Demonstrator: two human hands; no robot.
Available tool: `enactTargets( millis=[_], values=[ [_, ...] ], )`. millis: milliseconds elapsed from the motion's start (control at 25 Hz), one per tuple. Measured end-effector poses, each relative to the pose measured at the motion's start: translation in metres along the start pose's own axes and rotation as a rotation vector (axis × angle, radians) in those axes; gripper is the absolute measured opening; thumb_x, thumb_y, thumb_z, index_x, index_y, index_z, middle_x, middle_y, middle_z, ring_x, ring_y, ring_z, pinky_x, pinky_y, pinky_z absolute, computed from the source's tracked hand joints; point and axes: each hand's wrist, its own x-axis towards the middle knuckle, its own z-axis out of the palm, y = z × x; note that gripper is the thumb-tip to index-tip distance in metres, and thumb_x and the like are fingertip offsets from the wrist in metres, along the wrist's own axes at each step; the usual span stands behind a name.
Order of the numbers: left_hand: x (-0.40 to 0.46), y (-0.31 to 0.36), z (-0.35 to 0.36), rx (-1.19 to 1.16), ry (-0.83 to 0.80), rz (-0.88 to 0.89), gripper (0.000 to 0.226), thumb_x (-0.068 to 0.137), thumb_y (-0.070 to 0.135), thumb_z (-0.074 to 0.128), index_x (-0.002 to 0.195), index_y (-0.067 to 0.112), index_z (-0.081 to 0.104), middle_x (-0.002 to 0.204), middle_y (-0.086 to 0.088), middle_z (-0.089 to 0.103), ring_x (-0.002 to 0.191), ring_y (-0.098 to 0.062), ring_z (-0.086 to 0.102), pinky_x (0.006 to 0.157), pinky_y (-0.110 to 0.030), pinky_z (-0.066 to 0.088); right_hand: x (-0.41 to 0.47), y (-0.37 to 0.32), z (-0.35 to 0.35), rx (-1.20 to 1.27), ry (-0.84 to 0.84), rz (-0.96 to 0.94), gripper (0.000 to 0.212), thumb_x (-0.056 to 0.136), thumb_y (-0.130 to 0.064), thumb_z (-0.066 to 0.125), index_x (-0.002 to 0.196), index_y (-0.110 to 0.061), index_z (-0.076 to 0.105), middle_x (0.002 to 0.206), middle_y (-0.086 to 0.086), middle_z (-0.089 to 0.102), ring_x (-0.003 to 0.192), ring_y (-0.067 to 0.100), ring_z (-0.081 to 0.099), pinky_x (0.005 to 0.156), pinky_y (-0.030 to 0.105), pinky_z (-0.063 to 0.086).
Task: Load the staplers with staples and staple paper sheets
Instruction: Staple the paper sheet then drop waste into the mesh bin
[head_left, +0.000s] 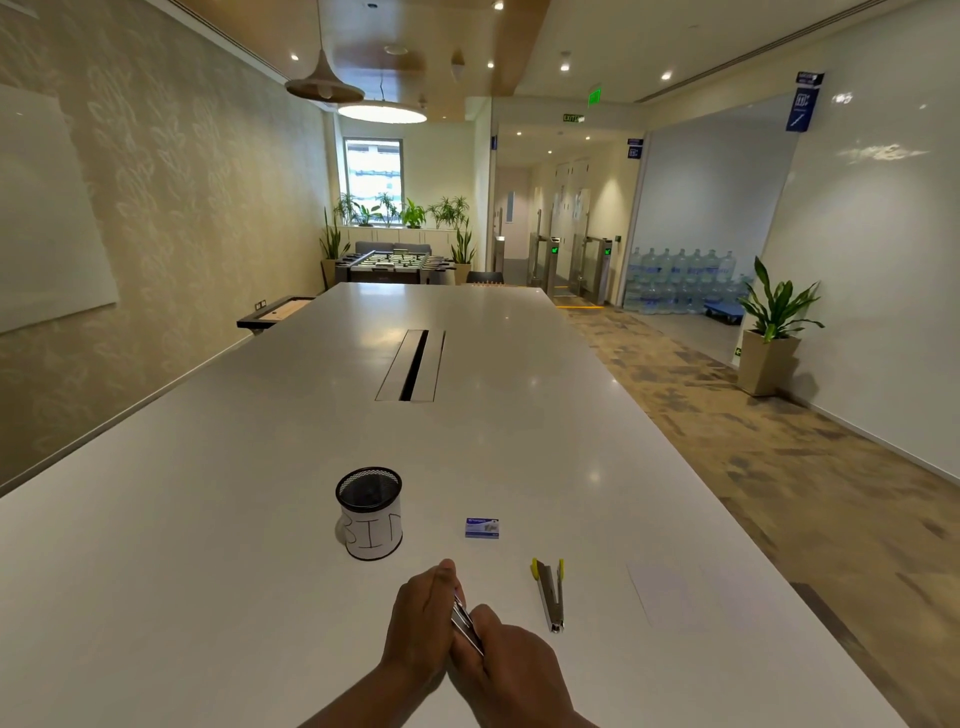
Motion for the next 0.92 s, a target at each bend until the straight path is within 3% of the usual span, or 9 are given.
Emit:
enactTargets(
  millis=[160, 320, 520, 800, 920],
  values=[
    [0.001, -0.001, -0.001, 0.024, -0.001, 0.007, 0.052, 0.108, 0.032, 0.04, 0.063, 0.012, 0.055, 0.054, -0.002, 0.053, 0.051, -0.011, 0.05, 0.051, -0.025, 0.042, -0.002, 0.001, 0.002, -0.012, 0.044, -0.024, 0.084, 0.076, -0.083, 0.001, 0.114, -0.027, 0.05, 0.1, -0.002, 0.071, 0.072, 0.012, 0.053, 0.072, 0.029, 0.048],
    [0.0, -0.001, -0.001, 0.053, -0.01, 0.027, 0.051, 0.109, 0.031, 0.04, 0.063, 0.014, 0.053, 0.054, -0.001, 0.052, 0.051, -0.01, 0.05, 0.054, -0.029, 0.043, -0.005, 0.002, 0.003, -0.016, 0.07, -0.049, 0.078, 0.08, -0.081, 0.004, 0.111, -0.027, 0.051, 0.089, -0.003, 0.066, 0.069, 0.013, 0.052, 0.068, 0.029, 0.046],
    [0.002, -0.001, -0.002, 0.071, -0.02, 0.017, 0.051, 0.109, 0.032, 0.039, 0.062, 0.015, 0.052, 0.053, 0.002, 0.053, 0.052, -0.011, 0.051, 0.056, -0.031, 0.044, -0.007, 0.004, 0.004, 0.003, 0.123, -0.073, 0.051, 0.098, -0.069, 0.022, 0.104, -0.026, 0.05, 0.084, -0.001, 0.066, 0.072, 0.017, 0.06, 0.07, 0.037, 0.049],
    [0.0, 0.004, -0.002, 0.097, -0.017, 0.028, 0.053, 0.109, 0.031, 0.038, 0.061, 0.015, 0.054, 0.05, 0.003, 0.053, 0.049, -0.008, 0.049, 0.056, -0.03, 0.043, -0.011, 0.003, 0.0, 0.019, 0.138, -0.098, 0.05, 0.099, -0.066, 0.022, 0.107, -0.025, 0.049, 0.08, -0.01, 0.054, 0.063, 0.012, 0.048, 0.056, 0.019, 0.031],
    [0.0, 0.005, -0.003, 0.027, -0.043, -0.008, 0.052, 0.109, 0.033, 0.039, 0.063, 0.014, 0.054, 0.053, 0.002, 0.054, 0.053, -0.012, 0.051, 0.059, -0.034, 0.044, -0.009, 0.005, 0.004, 0.043, 0.125, -0.082, 0.048, 0.095, -0.072, 0.022, 0.1, -0.03, 0.045, 0.08, -0.01, 0.057, 0.064, 0.011, 0.051, 0.061, 0.022, 0.038]
  ],
)
